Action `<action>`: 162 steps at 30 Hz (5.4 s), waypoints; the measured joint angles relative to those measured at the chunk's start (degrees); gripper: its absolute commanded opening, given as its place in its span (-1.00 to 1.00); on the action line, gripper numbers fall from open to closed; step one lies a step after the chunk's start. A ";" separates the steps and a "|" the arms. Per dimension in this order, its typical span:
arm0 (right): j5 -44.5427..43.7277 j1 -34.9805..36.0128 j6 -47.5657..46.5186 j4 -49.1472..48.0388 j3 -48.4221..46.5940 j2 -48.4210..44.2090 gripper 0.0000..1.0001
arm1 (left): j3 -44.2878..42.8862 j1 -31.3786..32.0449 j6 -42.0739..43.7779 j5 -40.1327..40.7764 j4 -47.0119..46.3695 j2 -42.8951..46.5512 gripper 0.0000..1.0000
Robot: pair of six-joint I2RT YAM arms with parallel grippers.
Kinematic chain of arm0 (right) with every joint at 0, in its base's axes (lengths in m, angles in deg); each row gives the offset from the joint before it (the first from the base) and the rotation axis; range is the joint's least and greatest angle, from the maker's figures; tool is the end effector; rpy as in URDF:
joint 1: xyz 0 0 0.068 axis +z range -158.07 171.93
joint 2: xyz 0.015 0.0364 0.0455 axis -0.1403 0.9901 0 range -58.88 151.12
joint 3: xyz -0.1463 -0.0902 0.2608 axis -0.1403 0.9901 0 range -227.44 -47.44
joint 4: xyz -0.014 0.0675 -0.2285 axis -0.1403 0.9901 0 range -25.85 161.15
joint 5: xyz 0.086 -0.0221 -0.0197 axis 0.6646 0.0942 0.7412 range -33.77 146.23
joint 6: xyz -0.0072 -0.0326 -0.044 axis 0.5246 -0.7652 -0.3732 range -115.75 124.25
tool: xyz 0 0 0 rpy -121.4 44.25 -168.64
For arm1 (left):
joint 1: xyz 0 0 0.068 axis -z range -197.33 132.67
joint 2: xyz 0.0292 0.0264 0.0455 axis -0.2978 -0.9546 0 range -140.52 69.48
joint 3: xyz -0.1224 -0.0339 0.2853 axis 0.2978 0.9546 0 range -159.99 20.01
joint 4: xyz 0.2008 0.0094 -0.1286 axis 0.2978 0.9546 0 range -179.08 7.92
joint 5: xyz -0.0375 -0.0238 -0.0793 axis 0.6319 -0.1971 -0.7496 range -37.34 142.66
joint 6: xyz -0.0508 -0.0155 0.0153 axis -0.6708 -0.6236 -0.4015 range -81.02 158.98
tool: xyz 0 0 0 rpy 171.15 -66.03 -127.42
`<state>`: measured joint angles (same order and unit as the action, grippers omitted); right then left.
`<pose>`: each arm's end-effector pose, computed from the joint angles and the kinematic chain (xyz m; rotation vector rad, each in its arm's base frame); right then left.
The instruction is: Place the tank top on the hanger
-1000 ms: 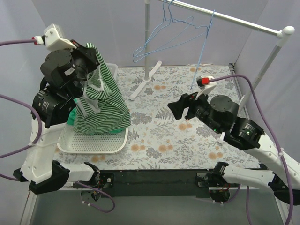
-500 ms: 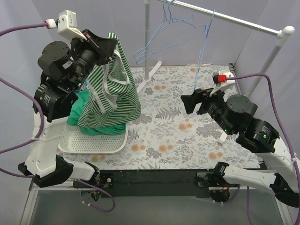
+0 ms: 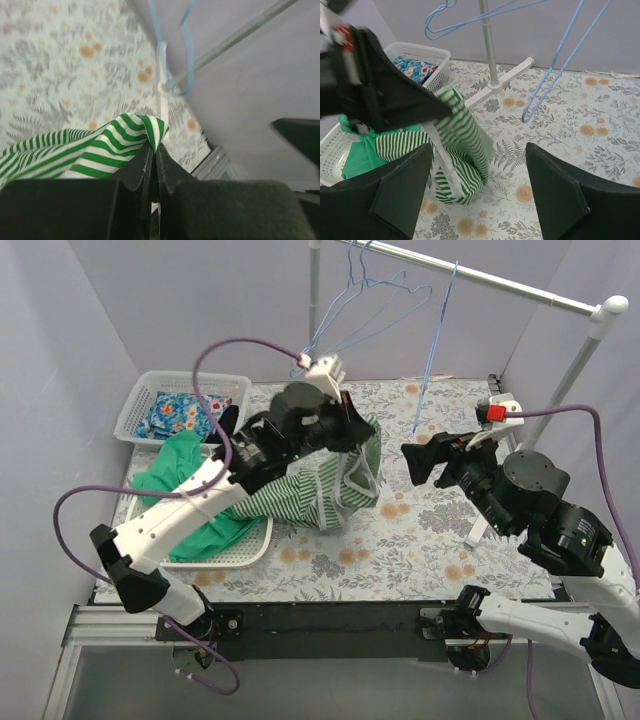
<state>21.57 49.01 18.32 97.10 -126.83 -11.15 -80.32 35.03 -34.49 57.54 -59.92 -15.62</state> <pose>0.0593 0.0523 0.5034 -0.1274 1.6054 0.4853 0.1852 -0.2350 0.5059 -0.4490 2.0306 -1.4072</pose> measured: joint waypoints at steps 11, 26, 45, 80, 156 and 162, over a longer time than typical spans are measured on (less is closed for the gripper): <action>4.15 0.00 12.74 1.81 29.70 -7.34 0.51 | 36.63 0.55 -4.24 -4.94 -6.78 1.81 0.33; 6.62 -1.38 22.91 -4.24 42.88 -2.38 0.45 | 46.27 -3.19 0.33 -8.96 -10.10 5.25 -0.28; 13.18 -2.49 43.30 -1.18 56.65 -13.38 0.47 | 41.51 -2.78 3.17 -16.83 -14.19 -6.88 -0.31; 6.25 -5.75 39.76 -0.35 53.22 -11.98 -0.97 | 43.28 1.77 3.85 -16.85 -13.99 -7.56 -1.00; 16.37 -7.96 21.07 4.52 33.20 -7.54 0.37 | 27.65 1.01 6.95 2.73 -5.68 22.23 0.40; 17.25 -7.96 18.86 6.14 32.65 -7.17 0.43 | 8.00 0.98 13.60 1.70 -9.94 8.11 0.35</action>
<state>38.82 41.06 37.18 103.24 -94.18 -18.32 -72.32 36.02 -20.89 59.25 -69.86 -7.51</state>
